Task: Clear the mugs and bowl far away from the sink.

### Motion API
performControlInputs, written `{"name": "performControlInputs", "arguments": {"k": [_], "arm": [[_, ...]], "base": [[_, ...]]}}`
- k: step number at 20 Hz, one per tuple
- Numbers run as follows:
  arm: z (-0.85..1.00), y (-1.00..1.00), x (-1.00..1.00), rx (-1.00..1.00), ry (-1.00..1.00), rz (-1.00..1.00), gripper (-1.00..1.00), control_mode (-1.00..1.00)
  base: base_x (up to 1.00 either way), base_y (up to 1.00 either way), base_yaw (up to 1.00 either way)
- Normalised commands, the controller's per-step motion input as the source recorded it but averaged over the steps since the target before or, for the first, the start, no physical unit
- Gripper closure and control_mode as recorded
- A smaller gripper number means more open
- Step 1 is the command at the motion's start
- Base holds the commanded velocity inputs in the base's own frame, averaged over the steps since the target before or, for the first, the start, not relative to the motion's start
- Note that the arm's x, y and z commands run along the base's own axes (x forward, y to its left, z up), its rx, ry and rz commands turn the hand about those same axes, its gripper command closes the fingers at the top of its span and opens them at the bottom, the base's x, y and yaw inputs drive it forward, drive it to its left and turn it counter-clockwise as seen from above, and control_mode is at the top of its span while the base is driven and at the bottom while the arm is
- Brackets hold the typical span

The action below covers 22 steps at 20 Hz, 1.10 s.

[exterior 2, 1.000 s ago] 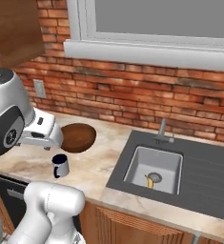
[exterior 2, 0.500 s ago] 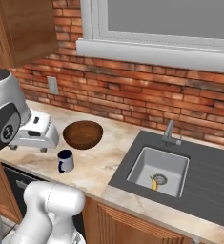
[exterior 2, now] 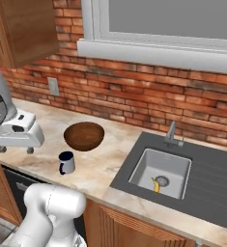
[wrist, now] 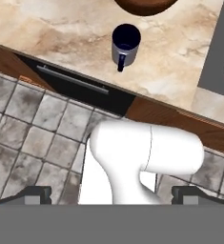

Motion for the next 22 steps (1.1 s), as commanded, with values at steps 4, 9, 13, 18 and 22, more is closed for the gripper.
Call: {"name": "performControlInputs", "arguments": {"k": [4,9,13,18,22], "arm": [[-0.26,0.0,0.03,0.04,0.0,0.0,-1.0,-1.0],[-0.38,0.0,0.0,0.01,0.03,0.0,-1.0,-1.0],[-0.34,0.0,0.0,0.0,0.09,0.0,-1.0,-1.0],[-0.17,0.0,0.01,0.0,0.12,0.0,-1.0,-1.0],[-0.21,0.0,0.08,0.0,0.12,0.0,-1.0,-1.0]], "base": [[0.0,0.0,0.0],[0.0,0.0,0.0],[0.0,0.0,0.0],[0.0,0.0,0.0],[0.0,0.0,0.0]]}}
